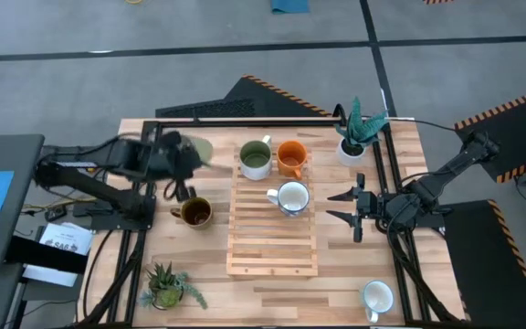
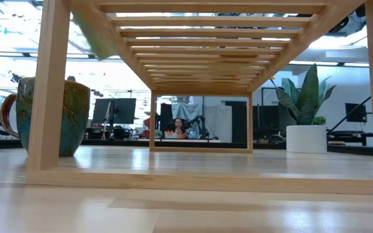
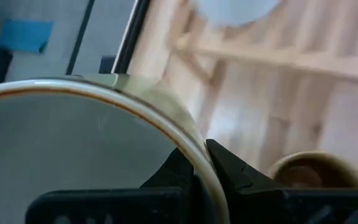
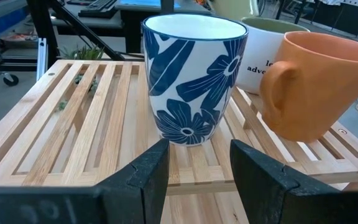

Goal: Place coffee mugs
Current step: Put the light green mug on the shelf

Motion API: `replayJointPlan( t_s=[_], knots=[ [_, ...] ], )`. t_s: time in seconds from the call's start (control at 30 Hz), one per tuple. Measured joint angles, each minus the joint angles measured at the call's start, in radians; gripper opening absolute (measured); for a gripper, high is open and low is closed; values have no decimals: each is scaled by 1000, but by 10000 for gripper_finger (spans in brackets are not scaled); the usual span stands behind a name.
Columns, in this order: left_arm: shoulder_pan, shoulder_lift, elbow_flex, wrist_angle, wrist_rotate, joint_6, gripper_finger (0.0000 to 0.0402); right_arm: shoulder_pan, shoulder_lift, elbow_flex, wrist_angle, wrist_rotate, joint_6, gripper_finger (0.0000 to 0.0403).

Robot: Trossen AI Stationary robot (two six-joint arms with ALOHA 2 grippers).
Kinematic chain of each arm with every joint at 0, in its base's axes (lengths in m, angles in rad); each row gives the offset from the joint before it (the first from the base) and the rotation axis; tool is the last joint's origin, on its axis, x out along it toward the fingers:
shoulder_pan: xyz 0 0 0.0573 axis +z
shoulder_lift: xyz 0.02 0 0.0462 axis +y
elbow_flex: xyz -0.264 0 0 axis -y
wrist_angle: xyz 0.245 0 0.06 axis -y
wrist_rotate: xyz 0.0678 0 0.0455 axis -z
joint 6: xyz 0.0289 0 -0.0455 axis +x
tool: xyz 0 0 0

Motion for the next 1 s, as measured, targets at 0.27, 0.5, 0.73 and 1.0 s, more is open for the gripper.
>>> replayJointPlan(
  t_s=[0.27, 0.5, 0.73, 1.0],
  knots=[
    [-386, 239, 127, 10, -34, -101, 7, 0, 0, 0, 3, 0, 1, 194],
    [-474, 492, 375, -10, -25, 26, 7, 0, 0, 0, 3, 0, 18, 194],
    [-377, 596, 554, -39, 71, 167, 7, 0, 0, 0, 3, 0, 18, 194],
    [-225, 593, 557, -61, 173, 201, 7, 0, 0, 0, -7, 0, 18, 194]
  ],
)
